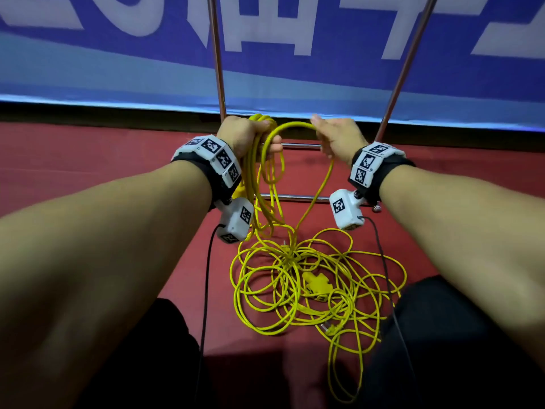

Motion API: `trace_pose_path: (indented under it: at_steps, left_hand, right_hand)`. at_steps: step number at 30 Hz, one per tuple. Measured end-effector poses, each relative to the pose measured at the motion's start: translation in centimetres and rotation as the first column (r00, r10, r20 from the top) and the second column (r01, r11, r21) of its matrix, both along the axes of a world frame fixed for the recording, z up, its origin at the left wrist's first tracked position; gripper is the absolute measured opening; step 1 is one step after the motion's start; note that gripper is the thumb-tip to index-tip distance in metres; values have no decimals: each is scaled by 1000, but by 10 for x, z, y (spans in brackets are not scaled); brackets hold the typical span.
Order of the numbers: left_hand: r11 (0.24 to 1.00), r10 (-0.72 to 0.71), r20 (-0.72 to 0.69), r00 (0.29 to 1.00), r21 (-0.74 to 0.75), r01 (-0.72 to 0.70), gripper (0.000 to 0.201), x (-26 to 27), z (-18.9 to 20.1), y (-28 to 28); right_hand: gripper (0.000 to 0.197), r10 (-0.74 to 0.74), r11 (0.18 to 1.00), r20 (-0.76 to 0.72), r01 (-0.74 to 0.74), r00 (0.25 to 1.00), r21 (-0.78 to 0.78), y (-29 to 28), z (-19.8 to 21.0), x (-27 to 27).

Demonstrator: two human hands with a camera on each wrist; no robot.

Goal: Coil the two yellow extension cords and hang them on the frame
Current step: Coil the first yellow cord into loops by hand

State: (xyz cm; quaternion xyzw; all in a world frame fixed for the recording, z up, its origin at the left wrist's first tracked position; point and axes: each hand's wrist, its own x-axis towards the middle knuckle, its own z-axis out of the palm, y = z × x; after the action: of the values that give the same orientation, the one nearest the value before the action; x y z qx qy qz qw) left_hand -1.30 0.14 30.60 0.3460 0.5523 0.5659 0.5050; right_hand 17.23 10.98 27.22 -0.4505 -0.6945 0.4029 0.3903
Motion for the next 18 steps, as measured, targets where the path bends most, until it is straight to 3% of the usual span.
trace_pose_path:
  at_steps: [5,9,12,16,18]
  left_hand:
    - [999,-24,-167,986,-42,17,16,9,-5,-3]
    - [999,29,-238,971,-12,-33,13,9,-6,-3]
    - [999,42,-228,973,27,-37,25,12,-3,-2]
    - [997,76,-152,985,45,-70,29,12,0,-3]
    - [997,73,-159,985,43,-67,32,10,0,-4]
  right_hand:
    - [48,124,974,178,-154,976,166,-18,5,-30]
    - [47,159,969,154,-184,975,163,-25,5,-40]
    - [49,237,967,113,-245,965,71,-27,1,-35]
    - [59,350,934,247,-316,904,-169,-27,-16,-15]
    - [54,356,909,156,-302,922,-287,-26,-18,-5]
